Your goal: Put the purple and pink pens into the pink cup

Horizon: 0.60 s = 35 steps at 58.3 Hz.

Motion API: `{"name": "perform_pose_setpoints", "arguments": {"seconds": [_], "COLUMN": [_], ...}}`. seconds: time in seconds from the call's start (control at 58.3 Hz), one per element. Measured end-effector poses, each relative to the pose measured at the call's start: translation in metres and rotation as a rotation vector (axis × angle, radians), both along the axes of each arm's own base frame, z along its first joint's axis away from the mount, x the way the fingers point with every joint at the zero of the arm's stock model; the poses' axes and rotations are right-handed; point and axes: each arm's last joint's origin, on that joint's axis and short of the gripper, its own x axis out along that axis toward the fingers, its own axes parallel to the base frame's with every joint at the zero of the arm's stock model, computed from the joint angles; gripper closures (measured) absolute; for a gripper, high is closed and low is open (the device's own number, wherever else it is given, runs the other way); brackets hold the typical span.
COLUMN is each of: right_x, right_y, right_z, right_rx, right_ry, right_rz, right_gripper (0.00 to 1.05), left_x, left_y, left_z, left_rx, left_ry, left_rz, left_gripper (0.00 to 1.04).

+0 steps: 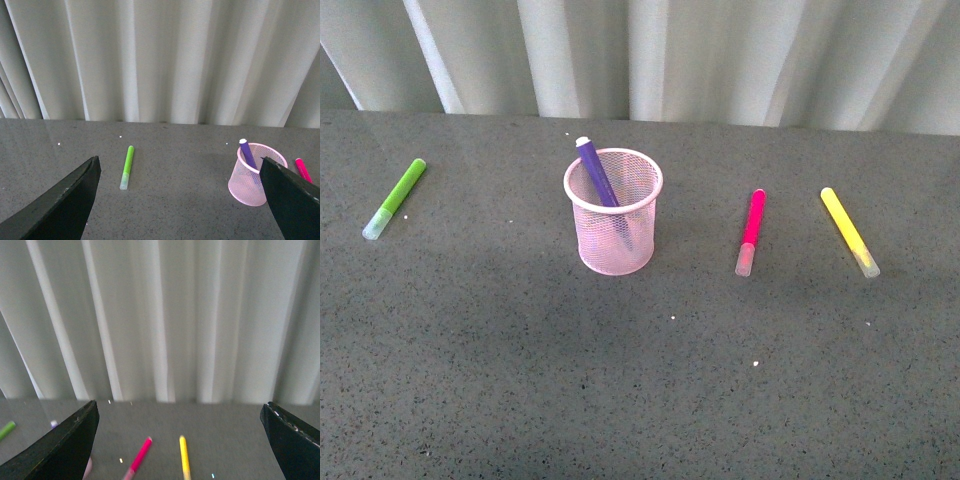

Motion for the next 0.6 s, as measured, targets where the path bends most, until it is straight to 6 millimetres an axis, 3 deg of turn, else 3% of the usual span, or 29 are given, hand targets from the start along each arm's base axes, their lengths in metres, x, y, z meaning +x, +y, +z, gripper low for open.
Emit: {"name": "perform_pose_setpoints", "arguments": {"seconds": [0.12,0.189,0.223,0.24,0.257,0.309,0.394,0.446,0.497,0.6], "right_x": [0.022,0.054,0.088,0.092,0.115,0.147,0.225,0.248,0.277,0.304], "right_y": [-0.005,-0.01,-0.013,-0.014,-0.016,-0.018,-0.016,-0.012,-0.004,0.012], "right_z": [0.045,0.064,0.071,0.071,0.071,0.067,0.03,0.011,-0.021,-0.066], "right_rx": [0.011,0.021,0.02,0.021,0.022,0.023,0.049,0.056,0.057,0.062], "right_ry": [-0.135,-0.131,-0.074,-0.063,0.002,0.078,0.387,0.498,0.669,0.864], "right_rz": [-0.083,-0.152,-0.205,-0.213,-0.248,-0.274,-0.271,-0.259,-0.254,-0.24], "right_gripper": [0.07,0.07,0.07,0.07,0.07,0.07,0.07,0.07,0.07,0.07], "left_x": [0.0,0.0,0.0,0.0,0.0,0.0,0.0,0.0,0.0,0.0], "left_y": [0.0,0.0,0.0,0.0,0.0,0.0,0.0,0.0,0.0,0.0], "left_z": [0.0,0.0,0.0,0.0,0.0,0.0,0.0,0.0,0.0,0.0], "left_rx": [0.0,0.0,0.0,0.0,0.0,0.0,0.0,0.0,0.0,0.0], "left_ry": [0.0,0.0,0.0,0.0,0.0,0.0,0.0,0.0,0.0,0.0], "left_rz": [0.0,-0.001,0.0,0.0,0.0,0.0,0.0,0.0,0.0,0.0], "left_gripper": [0.07,0.07,0.07,0.07,0.07,0.07,0.07,0.07,0.07,0.07]}}
